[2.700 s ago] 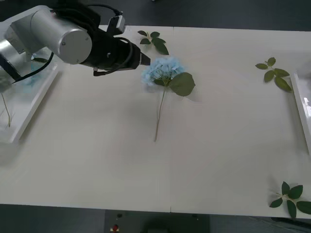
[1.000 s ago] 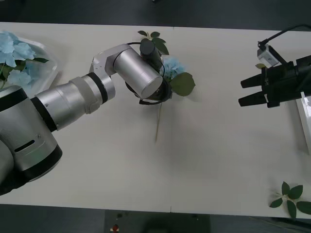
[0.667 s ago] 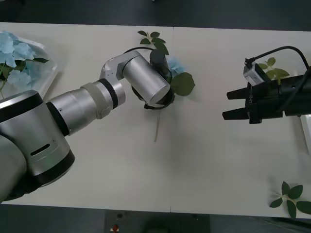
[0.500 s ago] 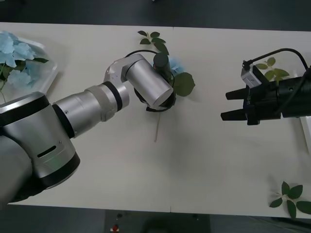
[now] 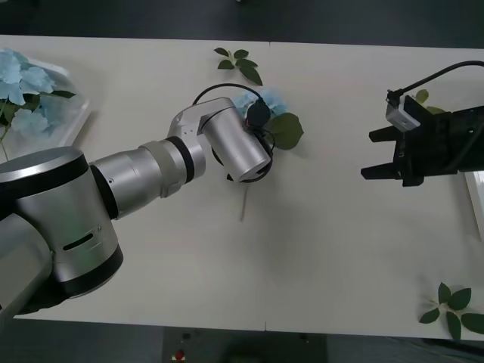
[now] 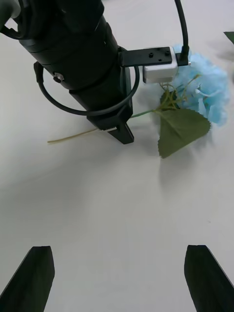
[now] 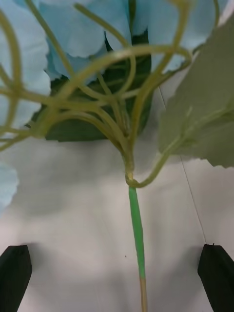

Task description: Put the red flowers into the right box and the blue flowers into the left box

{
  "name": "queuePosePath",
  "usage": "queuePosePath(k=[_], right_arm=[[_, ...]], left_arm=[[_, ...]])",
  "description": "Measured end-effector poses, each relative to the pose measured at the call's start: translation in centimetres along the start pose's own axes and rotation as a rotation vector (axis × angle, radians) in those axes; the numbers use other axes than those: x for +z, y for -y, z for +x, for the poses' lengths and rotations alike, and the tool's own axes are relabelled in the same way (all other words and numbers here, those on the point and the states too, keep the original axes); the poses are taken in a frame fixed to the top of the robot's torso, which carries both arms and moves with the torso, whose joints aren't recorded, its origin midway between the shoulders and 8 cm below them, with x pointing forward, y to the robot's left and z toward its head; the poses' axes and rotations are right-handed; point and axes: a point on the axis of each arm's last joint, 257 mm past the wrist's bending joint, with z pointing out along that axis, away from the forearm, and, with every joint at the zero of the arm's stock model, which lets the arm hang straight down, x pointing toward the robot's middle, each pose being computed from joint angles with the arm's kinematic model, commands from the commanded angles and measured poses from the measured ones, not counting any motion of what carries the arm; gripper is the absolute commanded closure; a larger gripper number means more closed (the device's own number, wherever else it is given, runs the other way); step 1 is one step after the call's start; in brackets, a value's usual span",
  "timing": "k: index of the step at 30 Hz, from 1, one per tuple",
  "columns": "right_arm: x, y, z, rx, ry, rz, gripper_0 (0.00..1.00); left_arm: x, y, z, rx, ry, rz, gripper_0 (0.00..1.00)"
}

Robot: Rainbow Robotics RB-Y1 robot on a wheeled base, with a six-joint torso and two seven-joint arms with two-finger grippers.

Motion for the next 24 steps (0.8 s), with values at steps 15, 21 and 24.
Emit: queuePosePath(k=[15,21,24], right_arm=[[-1.1,0.9,1.1,-0.019,-0.044,0.025,0.22],[-1.1,1.0,1.1,-0.018,-0.044,0.025,0.22],[-1.1,1.0,1.2,-0.018,-0.045,0.025,0.22]], left_arm=[[0.1,-0.6,-0.6,0.009,0.025,-0.019,1.0],[0.1,-0.7,-1.3,0.027,0.05,-0.023,1.0],[0.1,-0.7,-1.3,0.027,0.05,-0.023,1.0]])
